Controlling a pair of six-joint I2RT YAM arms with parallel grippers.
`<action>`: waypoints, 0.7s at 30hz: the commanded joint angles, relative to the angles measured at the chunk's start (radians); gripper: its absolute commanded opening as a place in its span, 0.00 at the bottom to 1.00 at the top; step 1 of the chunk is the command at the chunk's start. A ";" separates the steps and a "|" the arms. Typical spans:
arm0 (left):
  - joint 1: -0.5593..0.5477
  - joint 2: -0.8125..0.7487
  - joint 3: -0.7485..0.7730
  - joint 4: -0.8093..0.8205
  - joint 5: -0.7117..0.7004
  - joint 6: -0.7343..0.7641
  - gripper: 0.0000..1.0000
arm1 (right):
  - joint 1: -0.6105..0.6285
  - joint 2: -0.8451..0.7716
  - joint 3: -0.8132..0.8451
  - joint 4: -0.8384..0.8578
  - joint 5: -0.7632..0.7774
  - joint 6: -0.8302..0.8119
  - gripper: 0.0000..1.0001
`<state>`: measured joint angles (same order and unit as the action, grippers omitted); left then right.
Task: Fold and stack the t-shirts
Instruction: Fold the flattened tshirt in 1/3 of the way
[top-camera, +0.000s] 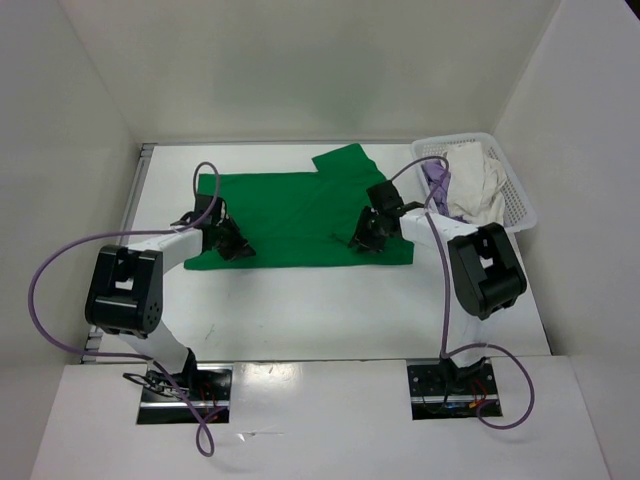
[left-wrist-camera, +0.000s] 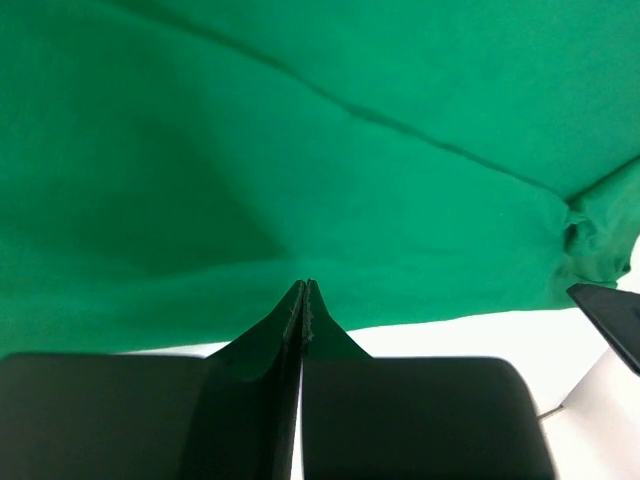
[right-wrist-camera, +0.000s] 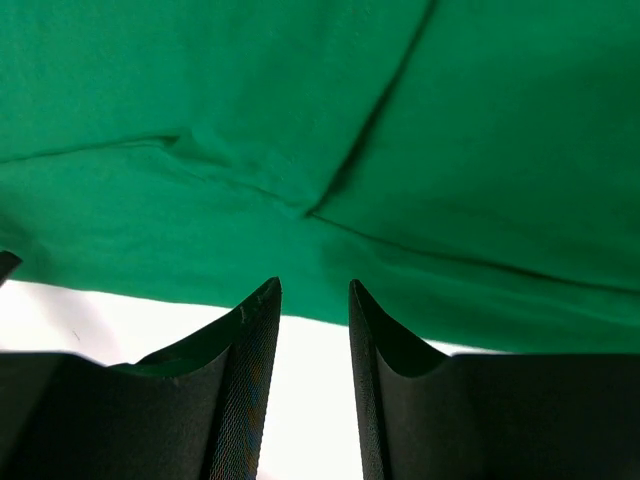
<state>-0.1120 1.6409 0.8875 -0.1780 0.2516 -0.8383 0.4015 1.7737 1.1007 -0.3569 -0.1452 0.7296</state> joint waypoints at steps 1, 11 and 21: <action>-0.006 -0.038 -0.012 0.042 -0.026 -0.002 0.00 | -0.003 0.033 0.030 0.075 -0.016 -0.019 0.39; -0.006 -0.038 -0.030 0.032 -0.057 0.018 0.02 | -0.003 0.124 0.129 0.084 -0.016 -0.019 0.39; -0.006 -0.038 -0.050 0.023 -0.084 0.018 0.02 | -0.003 0.187 0.177 0.062 0.007 -0.019 0.39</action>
<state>-0.1143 1.6382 0.8440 -0.1665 0.1951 -0.8379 0.4011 1.9388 1.2312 -0.3092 -0.1650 0.7235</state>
